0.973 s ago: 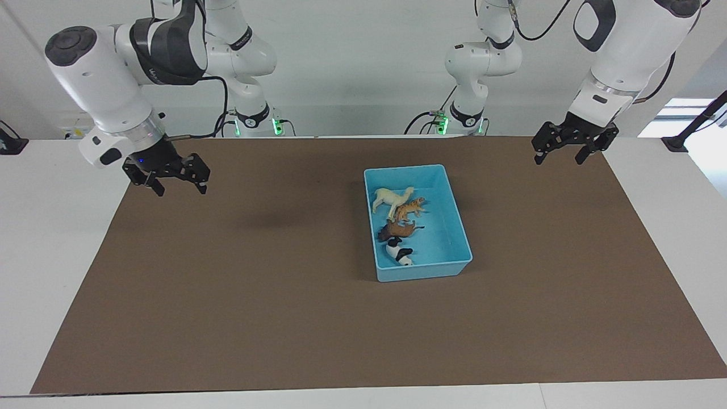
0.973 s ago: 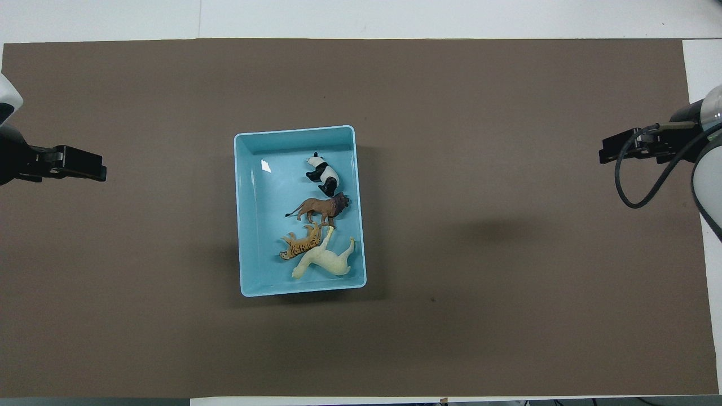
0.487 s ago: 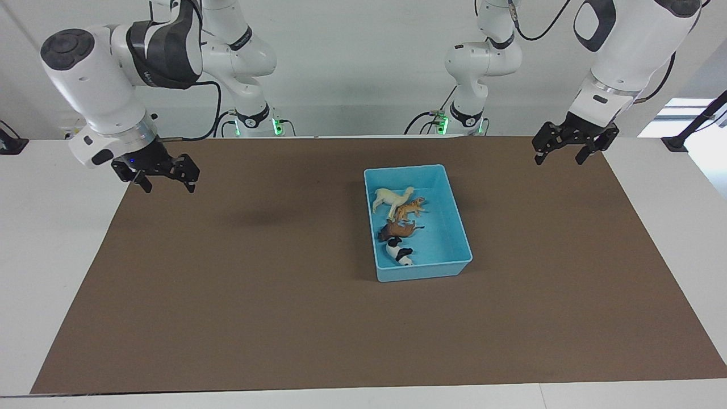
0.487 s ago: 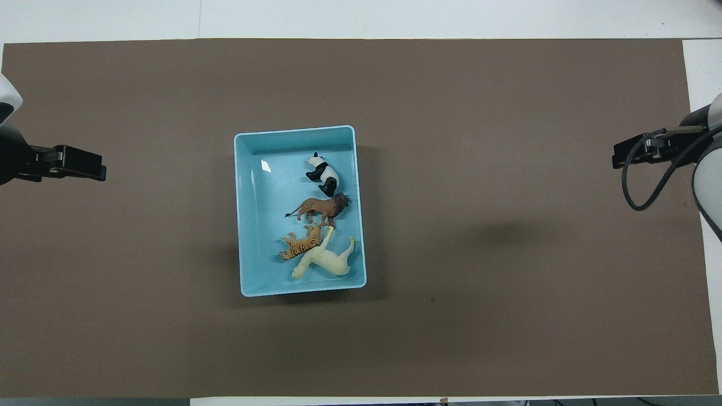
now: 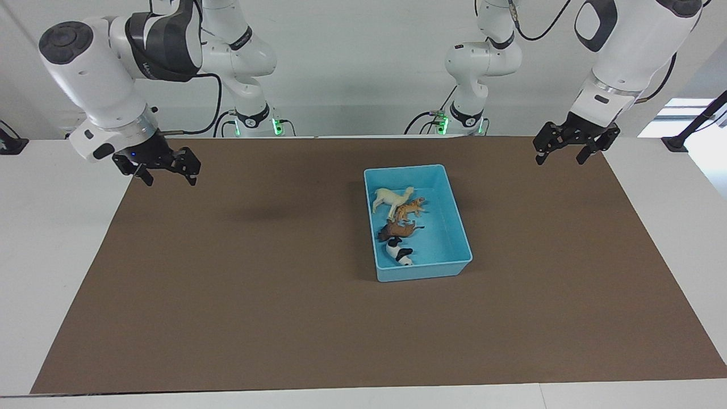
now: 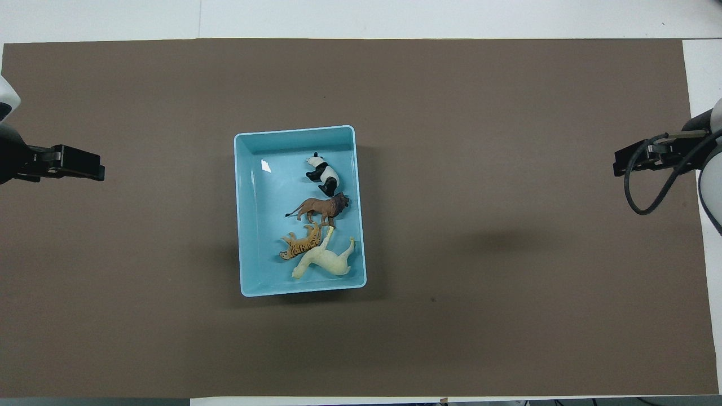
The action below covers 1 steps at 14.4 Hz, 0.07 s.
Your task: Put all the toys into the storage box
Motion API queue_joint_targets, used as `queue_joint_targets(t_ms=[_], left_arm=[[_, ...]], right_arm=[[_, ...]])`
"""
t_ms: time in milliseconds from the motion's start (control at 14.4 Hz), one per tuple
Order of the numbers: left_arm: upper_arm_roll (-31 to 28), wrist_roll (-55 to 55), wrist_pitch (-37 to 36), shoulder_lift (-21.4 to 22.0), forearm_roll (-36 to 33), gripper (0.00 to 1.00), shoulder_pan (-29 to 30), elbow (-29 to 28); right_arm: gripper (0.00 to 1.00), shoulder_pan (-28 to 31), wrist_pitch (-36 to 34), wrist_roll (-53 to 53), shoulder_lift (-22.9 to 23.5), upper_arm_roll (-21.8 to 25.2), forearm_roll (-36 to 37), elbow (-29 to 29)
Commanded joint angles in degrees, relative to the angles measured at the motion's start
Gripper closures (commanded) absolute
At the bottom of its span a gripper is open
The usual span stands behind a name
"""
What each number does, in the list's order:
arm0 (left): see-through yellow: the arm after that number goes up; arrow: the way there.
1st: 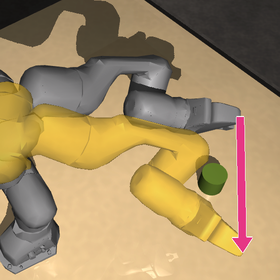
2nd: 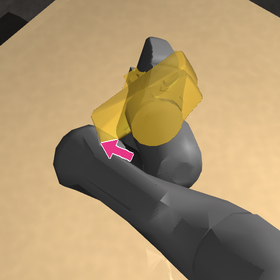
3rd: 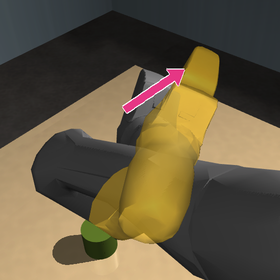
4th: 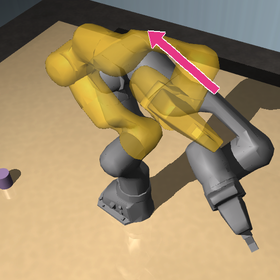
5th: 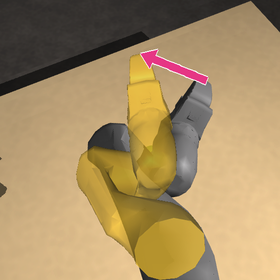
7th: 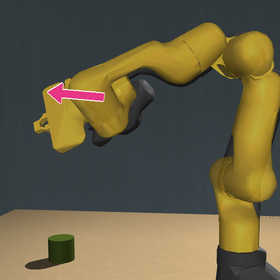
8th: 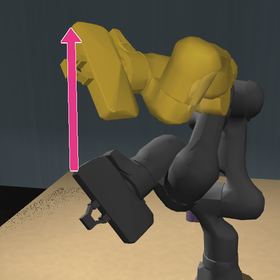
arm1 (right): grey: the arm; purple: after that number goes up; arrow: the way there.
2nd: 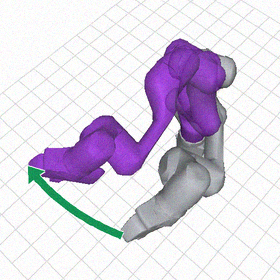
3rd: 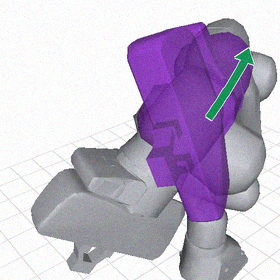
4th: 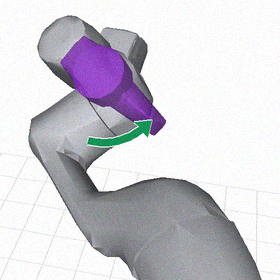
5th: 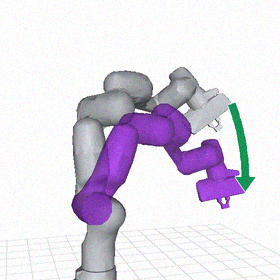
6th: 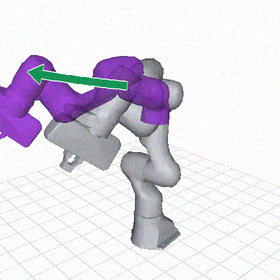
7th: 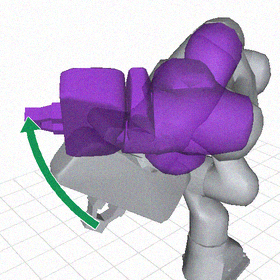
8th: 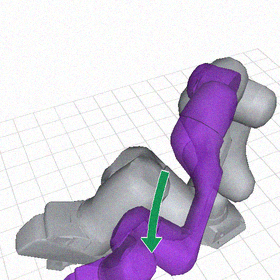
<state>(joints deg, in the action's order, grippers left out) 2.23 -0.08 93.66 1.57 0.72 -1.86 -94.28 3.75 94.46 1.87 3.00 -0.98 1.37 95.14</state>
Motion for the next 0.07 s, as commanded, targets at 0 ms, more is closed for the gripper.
queue_joint_targets(t_ms=[0], left_arm=[[0.2,0.9,1.3,1.3,-1.0,0.0,0.5,-1.8]], right_arm=[[0.0,0.5,-1.0,0.8,0.0,-0.5,-0.2,-0.8]])
